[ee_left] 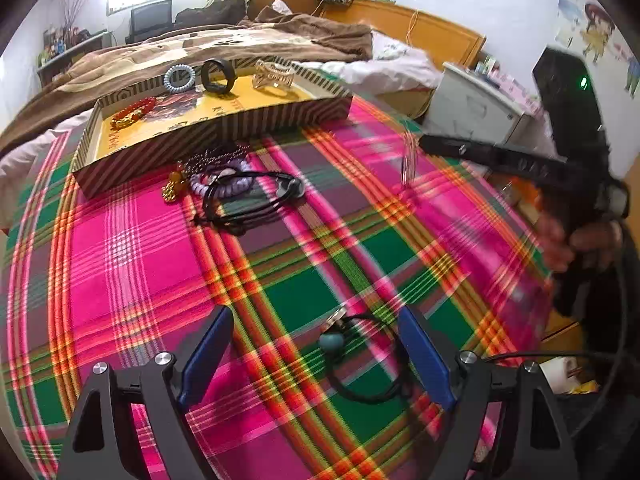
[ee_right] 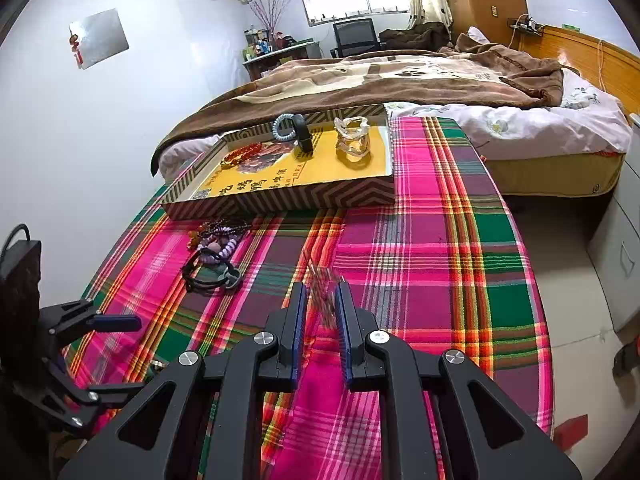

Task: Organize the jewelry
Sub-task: 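Grasp the silver hairpin with the right tool while the left tool grasps a black hair tie, then carry the hairpin and hair tie into the yellow tray and open both tools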

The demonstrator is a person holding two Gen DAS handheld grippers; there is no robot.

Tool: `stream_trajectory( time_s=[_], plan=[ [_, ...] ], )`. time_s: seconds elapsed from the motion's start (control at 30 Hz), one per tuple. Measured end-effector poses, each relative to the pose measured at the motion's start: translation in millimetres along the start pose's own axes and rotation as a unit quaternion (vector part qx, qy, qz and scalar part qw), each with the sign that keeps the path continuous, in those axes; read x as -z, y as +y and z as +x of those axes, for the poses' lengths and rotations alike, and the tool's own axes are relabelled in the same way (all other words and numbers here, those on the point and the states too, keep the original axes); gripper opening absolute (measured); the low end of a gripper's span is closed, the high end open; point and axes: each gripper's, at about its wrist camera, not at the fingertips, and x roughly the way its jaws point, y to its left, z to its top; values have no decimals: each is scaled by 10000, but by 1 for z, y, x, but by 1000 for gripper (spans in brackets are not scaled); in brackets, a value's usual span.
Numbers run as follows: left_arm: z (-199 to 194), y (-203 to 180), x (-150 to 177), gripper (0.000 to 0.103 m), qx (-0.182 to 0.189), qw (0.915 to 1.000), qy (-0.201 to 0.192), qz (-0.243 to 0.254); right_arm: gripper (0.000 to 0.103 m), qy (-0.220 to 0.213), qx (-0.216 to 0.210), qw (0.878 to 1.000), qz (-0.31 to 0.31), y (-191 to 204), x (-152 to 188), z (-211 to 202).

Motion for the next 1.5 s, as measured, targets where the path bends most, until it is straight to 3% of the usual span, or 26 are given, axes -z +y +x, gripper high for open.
stream_trajectory(
  time_s=[0.23, 0.33, 0.4, 0.43, 0.47, 0.5, 0.53, 0.73, 0.8, 0.93, 1.0, 1.1, 1.17, 1.23, 1.5],
  plan=[
    [9, -6, 8, 82, -479, 9984, 139, 269, 15, 82, 149, 9998, 43, -7, 4, 7],
    [9, -8, 8, 69, -567, 9978, 85, 345, 15, 127, 260, 9996, 71, -13, 5, 11],
    [8, -9, 6, 51, -545, 9977, 11, 392, 15, 184, 267, 9995, 53, -14, 4, 15],
    [9, -10, 5, 48, -561, 9976, -9, 400, 15, 218, 235, 9995, 21, -13, 3, 18],
    [10, -10, 3, 39, -555, 9976, -23, 405, 15, 233, 245, 9994, 7, -12, 2, 21],
    [9, -9, 2, 21, -552, 9976, -52, 410, 15, 258, 256, 9993, -31, -9, 0, 23],
    [9, -9, 1, 14, -581, 9975, -75, 390, 15, 288, 241, 9993, -90, -6, -2, 27],
    [-5, 5, -3, 11, -615, 9975, -342, 4, 15, 353, 212, 9988, -276, 5, -8, 39],
    [-14, 13, -6, 11, -656, 9966, -468, -161, 19, 472, 224, 9979, -392, 8, -10, 46],
    [-31, 27, -15, 11, -749, 9939, -697, -415, 44, 724, 445, 9941, -668, 16, -9, 67],
    [-35, 34, -18, 11, -793, 9927, -764, -498, 45, 704, 582, 9924, -827, 20, -9, 73],
    [-42, 45, -25, 11, -834, 9907, -854, -656, 45, 716, 717, 9911, -861, 21, -11, 76],
    [-44, 51, -29, 11, -873, 9895, -907, -716, 23, 686, 780, 9914, -799, 19, -12, 75],
    [-46, 57, -33, 11, -872, 9886, -942, -790, 17, 730, 666, 9925, -726, 17, -14, 74],
    [-52, 86, -59, 11, -942, 9853, -1057, -954, 15, 548, 621, 9952, -512, 13, -32, 64]
  ],
)
